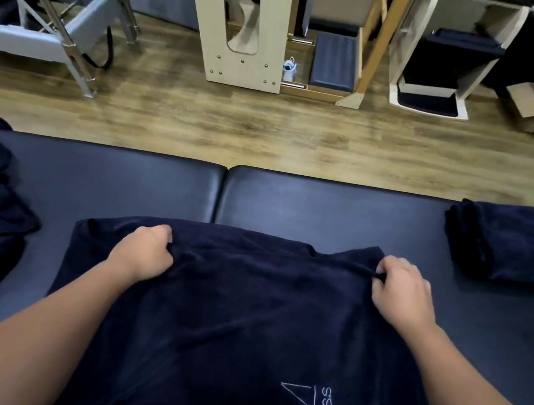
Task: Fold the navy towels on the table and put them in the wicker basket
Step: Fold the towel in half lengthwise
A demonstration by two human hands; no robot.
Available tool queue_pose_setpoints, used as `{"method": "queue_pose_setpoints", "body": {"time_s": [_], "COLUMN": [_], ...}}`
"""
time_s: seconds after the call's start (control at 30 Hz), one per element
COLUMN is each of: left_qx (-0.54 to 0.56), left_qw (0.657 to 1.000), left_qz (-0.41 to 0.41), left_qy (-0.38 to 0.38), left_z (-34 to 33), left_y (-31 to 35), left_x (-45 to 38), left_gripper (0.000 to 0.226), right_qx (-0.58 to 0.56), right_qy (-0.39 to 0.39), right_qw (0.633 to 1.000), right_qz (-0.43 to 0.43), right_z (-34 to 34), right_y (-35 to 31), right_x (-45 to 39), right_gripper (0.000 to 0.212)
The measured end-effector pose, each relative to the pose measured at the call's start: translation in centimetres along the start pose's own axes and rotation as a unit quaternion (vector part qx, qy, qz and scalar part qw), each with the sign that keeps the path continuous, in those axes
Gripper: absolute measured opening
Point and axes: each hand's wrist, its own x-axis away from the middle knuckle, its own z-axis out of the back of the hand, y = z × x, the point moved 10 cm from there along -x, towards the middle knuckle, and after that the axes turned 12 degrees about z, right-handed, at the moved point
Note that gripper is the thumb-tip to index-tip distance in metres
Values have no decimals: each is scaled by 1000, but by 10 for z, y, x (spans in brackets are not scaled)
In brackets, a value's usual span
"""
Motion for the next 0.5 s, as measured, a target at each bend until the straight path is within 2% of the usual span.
{"method": "queue_pose_setpoints", "body": {"time_s": [0.13, 0.2, 0.23, 0.3, 0.37, 0.4, 0.43, 0.5], "left_qx": [21, 24, 34, 70, 70, 45, 13, -20], "left_qw": [997, 996, 997, 997, 992, 991, 992, 997], "left_qz": [-12, -5, -6, -12, -23, -38, -55, -58], "left_qy": [-77, -92, -68, 24, 104, 118, 110, 43], "left_z": [-21, -24, -17, 7, 24, 24, 18, -1], "left_y": [34, 45, 47, 46, 43, 46, 53, 66], "left_x": [-4, -10, -15, -23, -21, -17, -14, -8], "left_gripper": [15, 21, 21, 17, 12, 7, 7, 17], "right_qx": [14, -44, -80, -136, -144, -129, -109, -84], "right_qy": [-33, -34, -29, -11, -22, -47, -76, -99], "right_qw": [999, 998, 996, 990, 988, 989, 990, 986], "right_qz": [-35, -27, -19, -29, -48, -51, -57, -101], "right_z": [-4, -3, -1, 6, 7, 3, -4, -13], "right_y": [15, 16, 15, 19, 22, 20, 17, 17], "right_x": [-4, -8, -11, -16, -25, -30, -34, -38], "right_gripper": [14, 14, 16, 20, 14, 16, 28, 42]}}
